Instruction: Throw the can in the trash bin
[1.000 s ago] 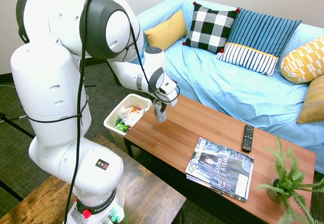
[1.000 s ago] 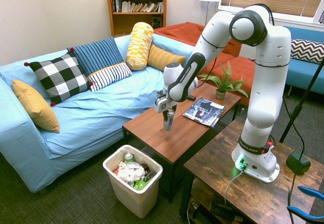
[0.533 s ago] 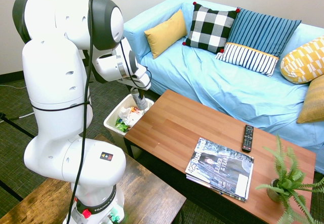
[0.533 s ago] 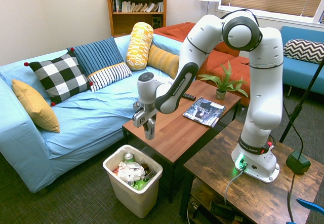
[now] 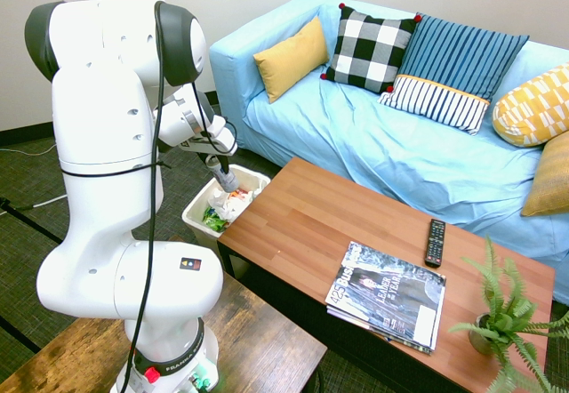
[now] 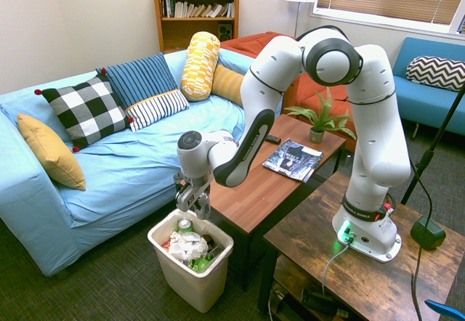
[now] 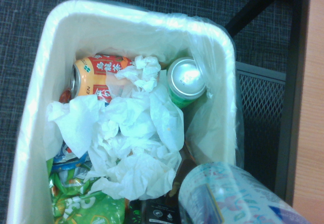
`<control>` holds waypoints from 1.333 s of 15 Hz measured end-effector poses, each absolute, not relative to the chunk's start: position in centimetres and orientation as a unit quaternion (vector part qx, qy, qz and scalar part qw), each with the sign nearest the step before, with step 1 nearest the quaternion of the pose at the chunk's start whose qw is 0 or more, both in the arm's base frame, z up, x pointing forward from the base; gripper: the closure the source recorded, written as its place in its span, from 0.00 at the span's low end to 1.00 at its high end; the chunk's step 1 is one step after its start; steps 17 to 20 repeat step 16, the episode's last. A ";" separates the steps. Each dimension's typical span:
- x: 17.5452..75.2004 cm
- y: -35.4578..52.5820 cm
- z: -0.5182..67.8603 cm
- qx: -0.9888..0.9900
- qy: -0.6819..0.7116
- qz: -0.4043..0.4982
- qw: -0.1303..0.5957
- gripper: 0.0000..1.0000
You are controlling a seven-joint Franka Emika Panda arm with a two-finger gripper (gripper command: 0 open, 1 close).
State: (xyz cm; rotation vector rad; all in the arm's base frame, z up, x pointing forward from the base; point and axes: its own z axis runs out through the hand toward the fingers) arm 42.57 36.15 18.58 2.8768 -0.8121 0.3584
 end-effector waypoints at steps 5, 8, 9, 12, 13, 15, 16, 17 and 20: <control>44.0 37.4 17.1 0.953 -0.263 0.125 0.083 0.00; 44.1 37.7 17.0 0.954 -0.260 0.127 0.082 0.00; 44.0 37.9 17.0 0.954 -0.259 0.128 0.081 0.00; 44.0 38.2 17.3 0.954 -0.258 0.130 0.078 0.00; 44.1 38.2 17.6 0.954 -0.258 0.131 0.076 0.00; 44.3 38.2 18.4 0.952 -0.264 0.138 0.075 0.00; 44.4 38.1 19.0 0.948 -0.271 0.148 0.079 0.00; 44.4 38.1 19.0 0.948 -0.271 0.148 0.079 0.00; 44.4 38.1 19.0 0.948 -0.271 0.148 0.079 0.00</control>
